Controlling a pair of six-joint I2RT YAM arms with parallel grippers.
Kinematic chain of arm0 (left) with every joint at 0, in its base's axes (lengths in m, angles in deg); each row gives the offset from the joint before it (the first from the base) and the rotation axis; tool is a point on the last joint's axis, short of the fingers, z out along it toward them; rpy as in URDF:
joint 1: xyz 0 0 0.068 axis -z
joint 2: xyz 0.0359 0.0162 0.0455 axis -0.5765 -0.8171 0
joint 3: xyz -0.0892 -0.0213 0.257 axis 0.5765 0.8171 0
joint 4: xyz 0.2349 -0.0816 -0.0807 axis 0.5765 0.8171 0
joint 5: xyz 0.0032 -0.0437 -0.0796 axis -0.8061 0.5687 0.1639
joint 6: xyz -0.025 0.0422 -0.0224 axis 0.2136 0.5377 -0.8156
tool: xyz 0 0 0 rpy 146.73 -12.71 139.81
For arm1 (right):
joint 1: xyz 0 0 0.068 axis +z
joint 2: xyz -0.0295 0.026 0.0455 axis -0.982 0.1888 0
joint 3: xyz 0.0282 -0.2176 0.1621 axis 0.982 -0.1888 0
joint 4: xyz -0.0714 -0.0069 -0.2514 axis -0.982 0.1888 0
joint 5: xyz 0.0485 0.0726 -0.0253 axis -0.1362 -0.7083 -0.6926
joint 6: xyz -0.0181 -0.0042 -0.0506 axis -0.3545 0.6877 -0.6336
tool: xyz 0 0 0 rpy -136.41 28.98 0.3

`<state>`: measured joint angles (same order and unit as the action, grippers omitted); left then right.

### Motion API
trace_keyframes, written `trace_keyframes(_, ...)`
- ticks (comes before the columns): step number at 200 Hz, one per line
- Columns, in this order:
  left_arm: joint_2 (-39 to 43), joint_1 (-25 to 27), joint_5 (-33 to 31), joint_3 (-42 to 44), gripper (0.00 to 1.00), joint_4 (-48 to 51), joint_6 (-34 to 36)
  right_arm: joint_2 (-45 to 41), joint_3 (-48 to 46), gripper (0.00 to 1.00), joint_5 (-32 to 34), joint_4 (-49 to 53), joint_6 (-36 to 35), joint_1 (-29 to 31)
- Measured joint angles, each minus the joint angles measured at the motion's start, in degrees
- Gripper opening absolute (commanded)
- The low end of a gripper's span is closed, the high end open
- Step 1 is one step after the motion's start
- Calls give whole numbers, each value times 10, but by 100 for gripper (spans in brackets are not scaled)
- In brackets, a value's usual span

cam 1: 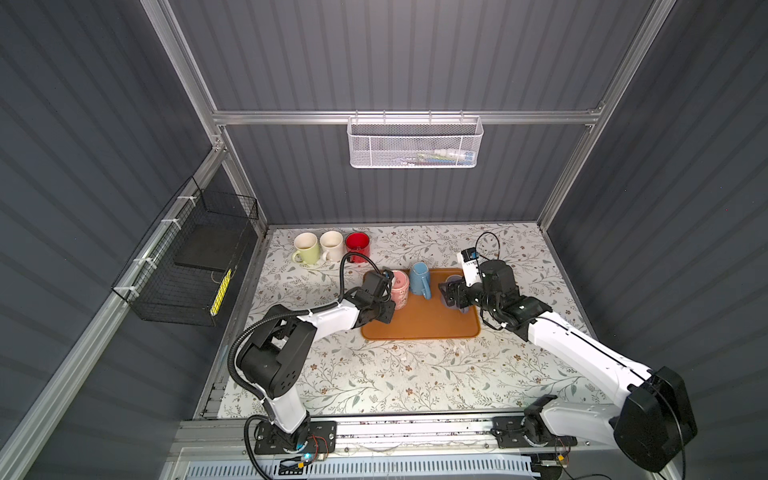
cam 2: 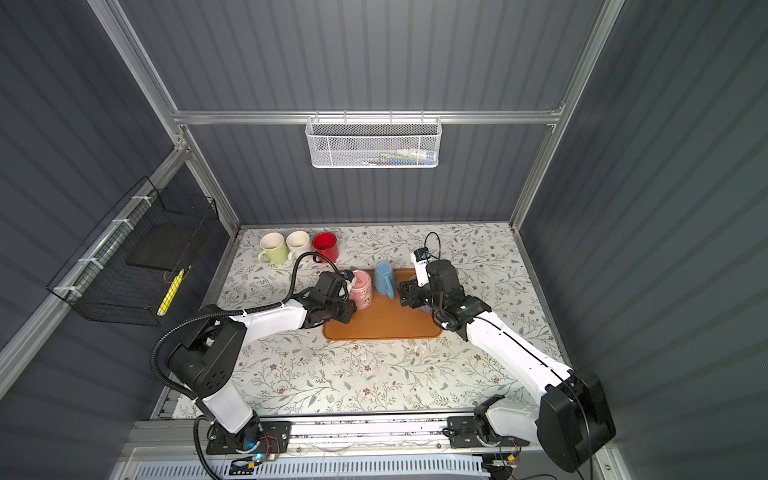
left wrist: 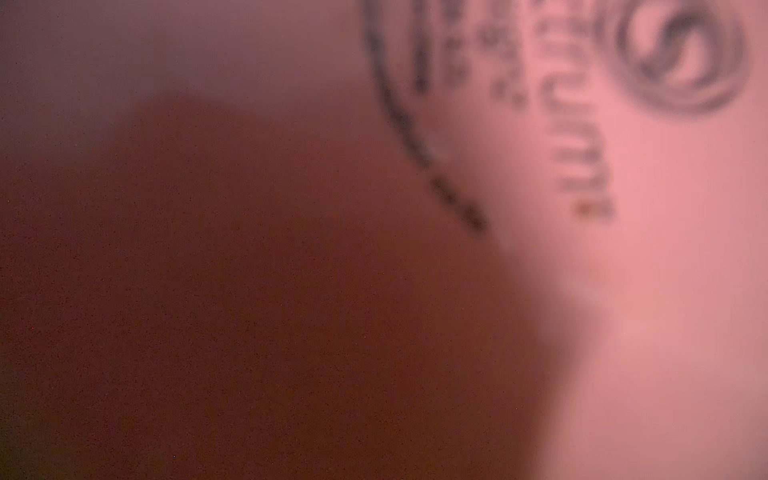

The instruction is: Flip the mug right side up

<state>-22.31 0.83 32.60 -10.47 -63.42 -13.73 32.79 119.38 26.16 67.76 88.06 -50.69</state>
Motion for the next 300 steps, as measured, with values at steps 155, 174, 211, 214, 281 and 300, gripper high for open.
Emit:
trace_keyframes(155,7,14,-46,-11,0,39,19,12,-8,85,8,-9,2,0)
trace_keyframes(174,15,14,-46,-11,0,52,19,12,-9,85,9,-9,2,0)
trace_keyframes(211,32,14,-42,-17,0,68,19,12,-9,85,13,-12,3,0)
trace_keyframes(214,33,14,-42,-18,0,69,19,12,-10,85,13,-12,3,0)
trace_keyframes(281,53,14,-17,-37,0,81,19,2,-31,85,16,-13,8,-2)
trace_keyframes(300,53,14,-12,-38,0,82,19,-3,-35,85,16,-13,11,-4)
